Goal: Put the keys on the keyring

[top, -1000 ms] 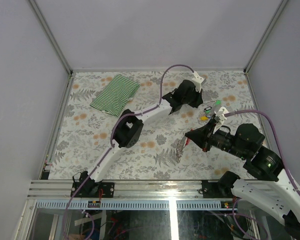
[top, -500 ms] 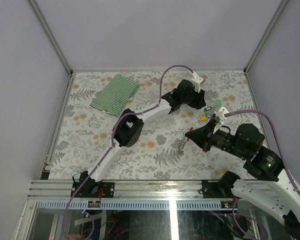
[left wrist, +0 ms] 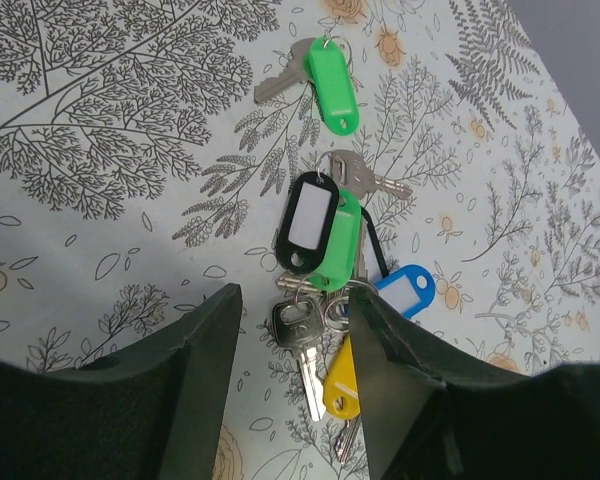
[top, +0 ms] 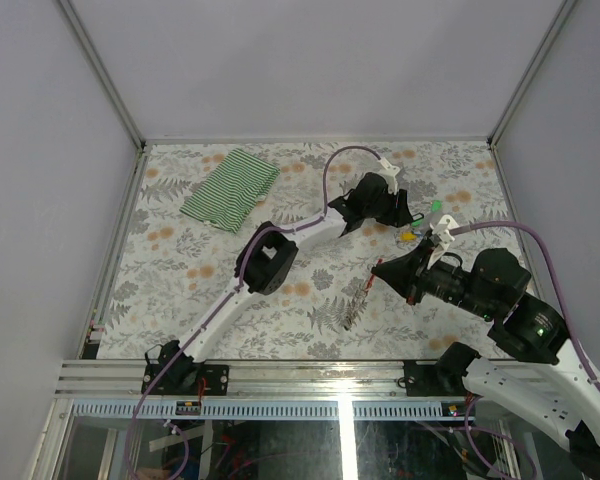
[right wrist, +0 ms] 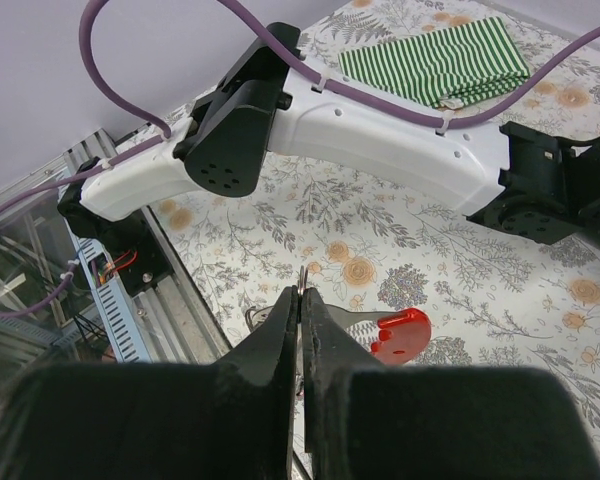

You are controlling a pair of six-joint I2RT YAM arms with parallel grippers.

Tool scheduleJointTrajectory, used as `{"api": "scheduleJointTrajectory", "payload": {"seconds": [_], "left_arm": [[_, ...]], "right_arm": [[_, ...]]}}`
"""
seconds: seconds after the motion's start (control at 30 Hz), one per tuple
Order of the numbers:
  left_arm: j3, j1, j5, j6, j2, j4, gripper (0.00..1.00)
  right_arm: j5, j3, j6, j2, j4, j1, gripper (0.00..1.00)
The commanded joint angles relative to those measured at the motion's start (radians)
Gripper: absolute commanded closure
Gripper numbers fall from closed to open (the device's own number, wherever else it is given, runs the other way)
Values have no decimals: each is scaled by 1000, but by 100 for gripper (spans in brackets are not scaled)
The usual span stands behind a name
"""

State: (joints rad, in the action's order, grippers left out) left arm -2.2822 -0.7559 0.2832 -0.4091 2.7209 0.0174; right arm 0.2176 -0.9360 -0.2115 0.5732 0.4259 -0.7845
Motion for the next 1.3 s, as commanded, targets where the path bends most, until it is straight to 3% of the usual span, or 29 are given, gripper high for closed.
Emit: {"api": "scheduleJointTrajectory", "payload": {"seconds": [0.0, 0.93, 1.27], "left_arm": [[-53, 10, 5, -83, 31, 120, 53], [-88, -14, -9, -104, 84, 68, 67], [-89, -21, 1, -114, 88, 68, 67]], "right_arm": [[-24, -17, 12, -13, -48, -5, 100], [-23, -6, 19, -25, -49, -5, 100], [-22, 0, 16, -30, -50, -5, 100]]}}
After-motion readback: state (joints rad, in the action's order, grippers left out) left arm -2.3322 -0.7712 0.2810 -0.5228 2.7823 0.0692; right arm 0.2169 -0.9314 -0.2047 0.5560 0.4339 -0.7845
